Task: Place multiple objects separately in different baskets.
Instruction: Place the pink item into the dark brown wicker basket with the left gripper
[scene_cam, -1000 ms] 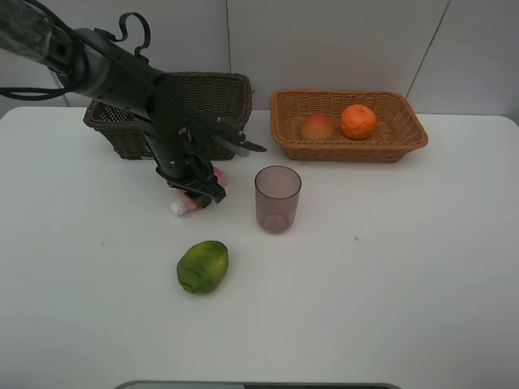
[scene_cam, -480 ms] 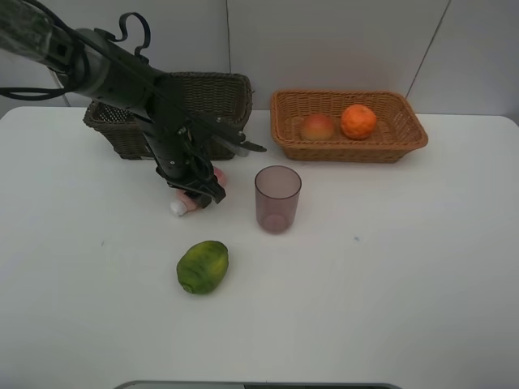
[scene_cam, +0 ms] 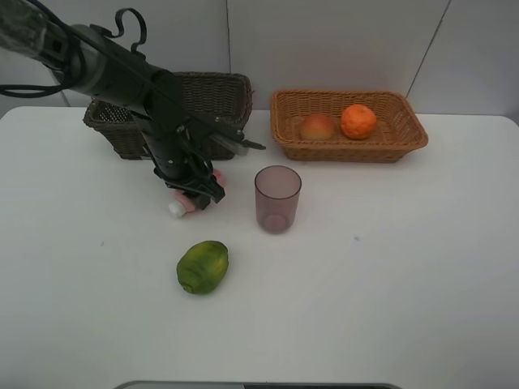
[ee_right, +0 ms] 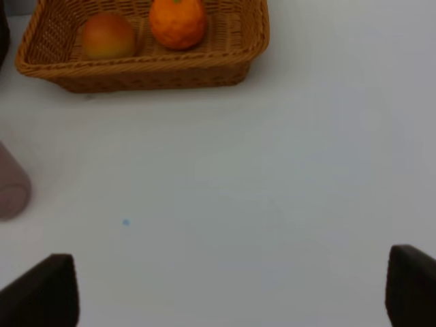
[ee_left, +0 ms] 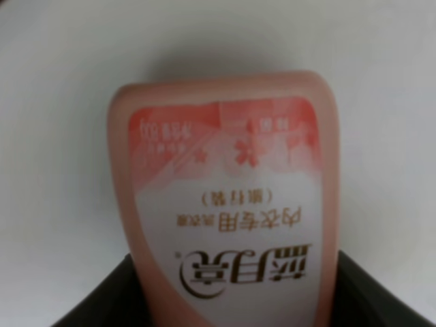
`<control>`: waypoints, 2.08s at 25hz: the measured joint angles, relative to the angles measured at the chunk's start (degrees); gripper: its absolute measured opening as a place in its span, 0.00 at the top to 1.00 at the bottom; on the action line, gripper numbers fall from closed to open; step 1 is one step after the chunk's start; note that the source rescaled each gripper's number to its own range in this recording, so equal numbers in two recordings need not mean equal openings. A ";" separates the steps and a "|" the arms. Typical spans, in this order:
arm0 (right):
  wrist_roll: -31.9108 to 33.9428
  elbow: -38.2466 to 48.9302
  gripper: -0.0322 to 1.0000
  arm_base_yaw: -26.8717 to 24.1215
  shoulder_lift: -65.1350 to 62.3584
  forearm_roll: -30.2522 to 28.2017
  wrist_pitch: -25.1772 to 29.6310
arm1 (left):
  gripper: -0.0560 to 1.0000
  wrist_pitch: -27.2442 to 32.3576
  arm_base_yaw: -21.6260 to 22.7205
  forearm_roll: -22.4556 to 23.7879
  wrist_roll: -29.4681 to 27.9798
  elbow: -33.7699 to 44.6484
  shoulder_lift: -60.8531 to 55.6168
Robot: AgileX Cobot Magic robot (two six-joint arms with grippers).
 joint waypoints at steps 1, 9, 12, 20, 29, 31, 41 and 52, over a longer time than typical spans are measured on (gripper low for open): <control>0.00 0.00 0.00 0.00 0.00 0.00 0.00 | 0.36 0.68 0.00 -0.08 0.00 0.00 -0.58; 0.00 0.00 0.00 0.00 0.00 0.00 0.00 | 0.36 8.93 0.00 -2.02 -0.61 0.00 -5.70; 0.00 0.00 0.00 0.00 0.00 0.00 0.00 | 0.36 12.66 -0.12 -2.59 -1.07 0.04 -7.60; 0.00 0.00 0.00 0.00 0.00 0.00 0.00 | 0.36 17.10 -0.35 -2.89 -3.48 0.04 -13.61; 0.00 0.00 0.00 0.00 0.00 0.00 0.00 | 0.36 17.50 -0.35 -2.95 -9.01 -0.30 -18.78; 0.00 0.00 0.00 0.00 0.00 0.00 0.00 | 0.36 17.44 -0.25 -2.95 -10.49 -1.28 -18.92; 0.00 0.00 0.00 0.00 0.00 0.00 0.00 | 0.36 11.05 2.50 -2.02 -19.98 -8.03 -18.45; 0.00 0.00 0.00 0.00 0.00 0.00 0.00 | 0.36 -6.08 4.39 3.03 -20.62 -9.89 -11.90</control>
